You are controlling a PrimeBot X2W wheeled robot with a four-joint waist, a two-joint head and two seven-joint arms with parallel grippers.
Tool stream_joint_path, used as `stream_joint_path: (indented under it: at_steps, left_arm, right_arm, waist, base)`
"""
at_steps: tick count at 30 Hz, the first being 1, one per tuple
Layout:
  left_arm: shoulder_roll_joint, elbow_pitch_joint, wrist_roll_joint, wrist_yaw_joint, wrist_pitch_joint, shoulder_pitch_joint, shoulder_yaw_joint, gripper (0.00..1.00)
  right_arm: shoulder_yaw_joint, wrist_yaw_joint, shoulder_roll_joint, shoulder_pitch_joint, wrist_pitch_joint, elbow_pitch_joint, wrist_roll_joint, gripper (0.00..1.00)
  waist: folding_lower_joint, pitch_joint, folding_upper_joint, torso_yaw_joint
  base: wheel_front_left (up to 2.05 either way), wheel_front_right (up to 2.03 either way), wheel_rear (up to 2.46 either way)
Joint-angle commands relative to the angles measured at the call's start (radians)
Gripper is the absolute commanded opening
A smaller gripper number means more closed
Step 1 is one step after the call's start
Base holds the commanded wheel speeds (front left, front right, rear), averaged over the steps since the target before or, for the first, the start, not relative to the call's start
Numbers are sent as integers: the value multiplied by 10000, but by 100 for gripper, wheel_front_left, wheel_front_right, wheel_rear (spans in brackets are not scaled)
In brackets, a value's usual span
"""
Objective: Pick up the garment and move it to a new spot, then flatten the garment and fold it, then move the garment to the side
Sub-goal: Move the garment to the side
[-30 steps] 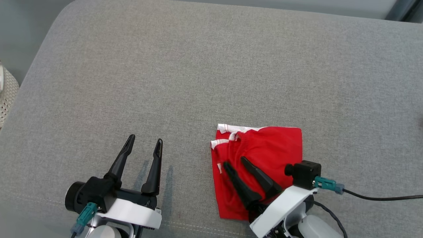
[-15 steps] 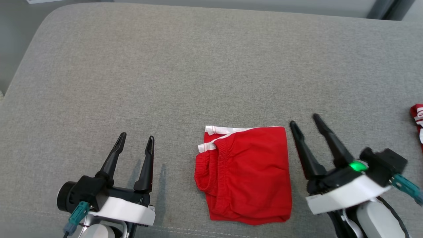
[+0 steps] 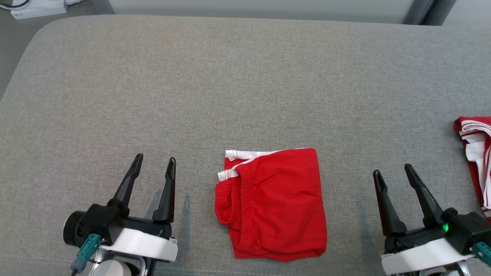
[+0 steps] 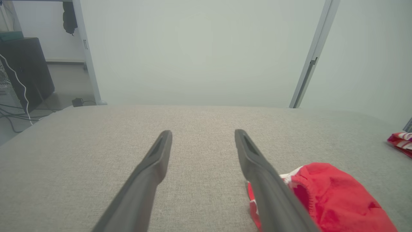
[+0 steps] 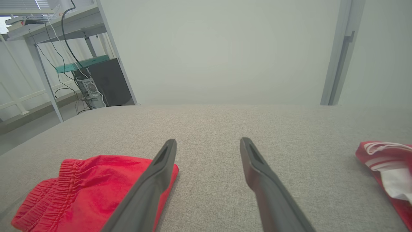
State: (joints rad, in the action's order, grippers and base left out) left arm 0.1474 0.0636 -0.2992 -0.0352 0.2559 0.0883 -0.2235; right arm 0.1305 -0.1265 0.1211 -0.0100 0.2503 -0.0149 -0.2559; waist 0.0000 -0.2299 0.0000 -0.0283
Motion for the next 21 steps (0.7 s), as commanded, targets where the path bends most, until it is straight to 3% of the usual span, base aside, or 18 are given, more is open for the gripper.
stream_joint_path:
  at_steps: [1,7,15,21]
  left_arm:
    - [185,-253,-4,26,59,122,349,100]
    - [183,-225,8,76,43,232,192,100]
    - [-14,-84,-42,137,49,378,-6,100]
    - [-138,34,-77,189,54,422,-46,100]
  right_arm:
    - [163,-42,38,-96,113,202,97,100]
    - [533,-42,16,-389,113,-513,-154,100]
    - [1930,-42,74,-979,114,-2118,-993,100]
    - [2193,-42,56,-1030,114,-2960,-1518,100]
  waist:
    - [0,13,0,32]
    - [0,-42,0,-138]
    - [0,-195,0,-859]
    - [0,-253,0,-1230]
  base:
    - [0,0,0]
    - [0,0,0]
    - [0,0,0]
    - [0,0,0]
